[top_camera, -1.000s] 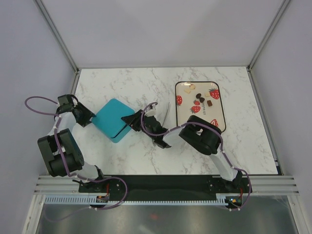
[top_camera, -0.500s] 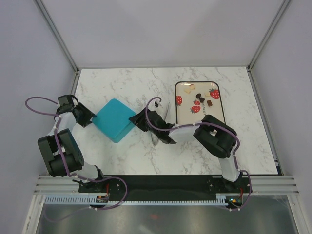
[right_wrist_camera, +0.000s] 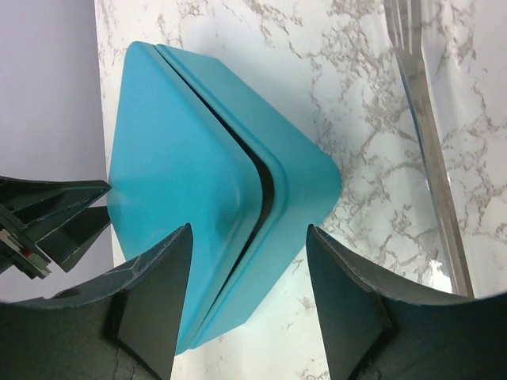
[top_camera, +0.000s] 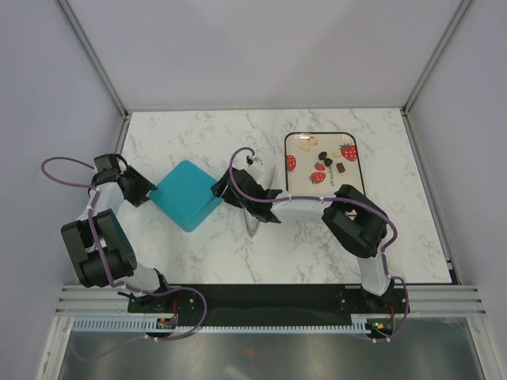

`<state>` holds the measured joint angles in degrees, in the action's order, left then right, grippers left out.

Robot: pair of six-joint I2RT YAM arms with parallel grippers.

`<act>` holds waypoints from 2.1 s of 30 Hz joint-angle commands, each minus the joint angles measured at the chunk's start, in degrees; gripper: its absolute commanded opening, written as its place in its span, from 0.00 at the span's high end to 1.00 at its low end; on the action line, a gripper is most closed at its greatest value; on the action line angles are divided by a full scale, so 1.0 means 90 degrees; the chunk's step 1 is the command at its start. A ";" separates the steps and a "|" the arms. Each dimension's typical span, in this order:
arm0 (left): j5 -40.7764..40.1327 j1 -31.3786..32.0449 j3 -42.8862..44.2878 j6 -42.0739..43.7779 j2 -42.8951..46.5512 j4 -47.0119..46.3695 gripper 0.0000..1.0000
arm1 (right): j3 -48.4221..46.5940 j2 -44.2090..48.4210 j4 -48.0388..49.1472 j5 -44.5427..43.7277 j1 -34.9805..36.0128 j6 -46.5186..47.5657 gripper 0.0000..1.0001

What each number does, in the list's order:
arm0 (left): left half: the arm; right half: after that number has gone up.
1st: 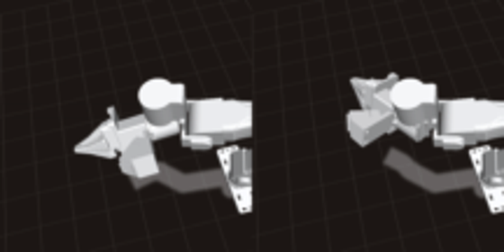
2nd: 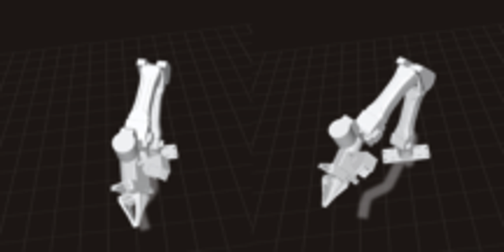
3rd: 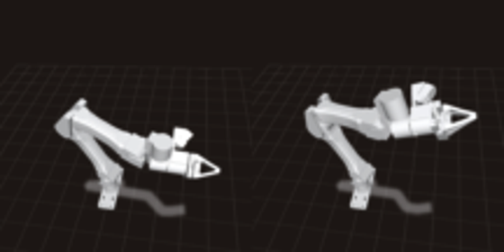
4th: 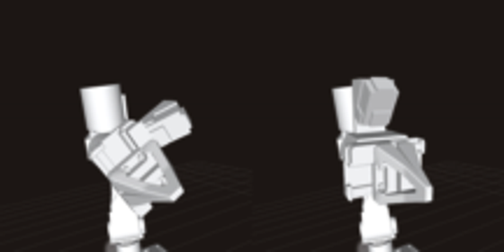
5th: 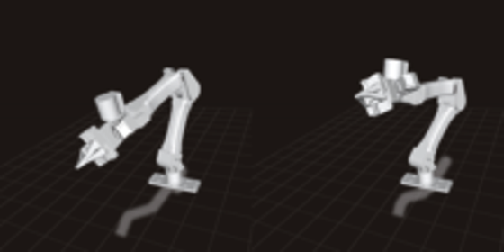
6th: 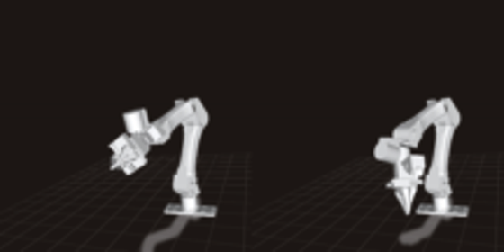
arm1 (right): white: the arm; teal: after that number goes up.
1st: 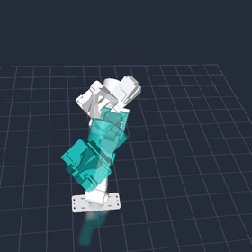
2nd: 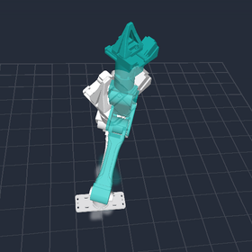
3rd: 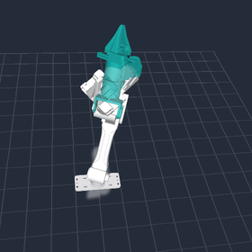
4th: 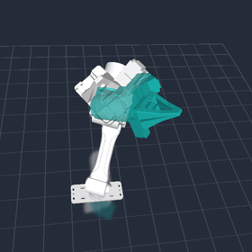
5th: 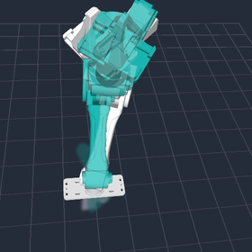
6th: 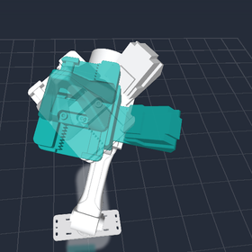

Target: Pack the chocolate

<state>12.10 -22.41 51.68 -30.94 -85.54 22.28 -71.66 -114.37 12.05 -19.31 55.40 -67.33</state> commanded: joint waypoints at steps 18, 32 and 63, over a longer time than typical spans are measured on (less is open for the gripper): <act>0.0199 -0.0019 0.0098 0.0039 0.0119 -0.0171 0.55 | -0.0457 -0.0828 -0.0207 0.0261 -0.0188 0.0606 0.47; 0.0101 -0.0019 -0.0029 0.0127 0.0110 -0.0074 0.74 | -0.0183 -0.0671 -0.0011 0.0212 -0.0247 0.0753 0.55; -0.0182 0.0000 -0.0322 0.0166 0.0324 0.0092 0.82 | 0.0169 -0.1384 -0.0285 0.0154 0.0046 -0.0097 0.99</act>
<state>9.28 -23.03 50.43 -30.63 -82.98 20.82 -71.40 -120.55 23.57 -19.18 53.80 -69.34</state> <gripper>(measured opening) 0.181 0.367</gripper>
